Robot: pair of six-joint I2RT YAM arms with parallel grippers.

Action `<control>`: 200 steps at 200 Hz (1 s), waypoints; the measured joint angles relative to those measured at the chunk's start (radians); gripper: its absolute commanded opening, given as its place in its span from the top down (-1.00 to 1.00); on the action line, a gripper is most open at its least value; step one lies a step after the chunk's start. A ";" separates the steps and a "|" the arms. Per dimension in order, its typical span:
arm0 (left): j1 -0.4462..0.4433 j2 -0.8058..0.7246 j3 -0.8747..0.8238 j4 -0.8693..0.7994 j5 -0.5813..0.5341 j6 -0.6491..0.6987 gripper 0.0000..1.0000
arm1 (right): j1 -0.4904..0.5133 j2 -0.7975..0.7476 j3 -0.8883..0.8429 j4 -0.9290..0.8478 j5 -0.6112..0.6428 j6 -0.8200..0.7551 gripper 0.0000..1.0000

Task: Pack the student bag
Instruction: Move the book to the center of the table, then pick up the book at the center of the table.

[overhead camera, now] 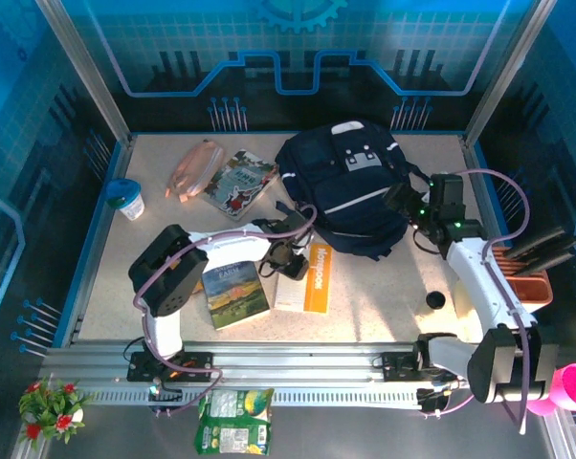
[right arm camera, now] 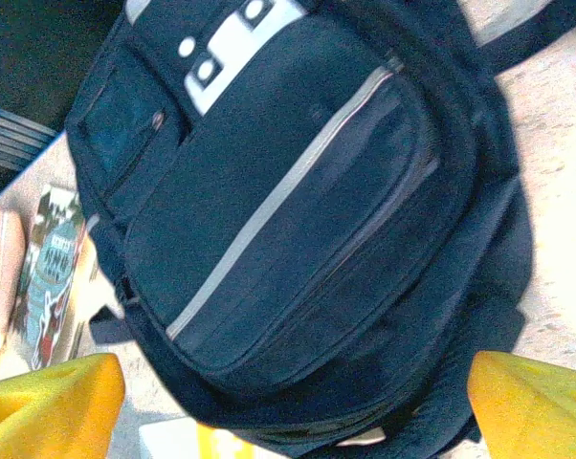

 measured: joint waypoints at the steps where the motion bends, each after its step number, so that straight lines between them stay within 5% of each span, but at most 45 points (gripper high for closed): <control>1: 0.001 -0.002 0.000 0.000 0.000 0.000 -0.09 | 0.003 0.001 0.000 0.000 0.000 0.000 -0.88; 49: 0.116 -0.168 -0.022 0.024 0.056 -0.150 -0.31 | 0.211 0.090 0.046 -0.033 -0.028 -0.037 -0.93; 116: 0.232 -0.179 -0.107 0.050 0.198 -0.305 -0.24 | 0.502 0.310 0.066 -0.047 -0.045 -0.021 -0.70; 200: 0.232 -0.067 -0.107 0.069 0.285 -0.347 -0.05 | 0.555 0.502 0.100 -0.029 -0.091 0.000 -0.51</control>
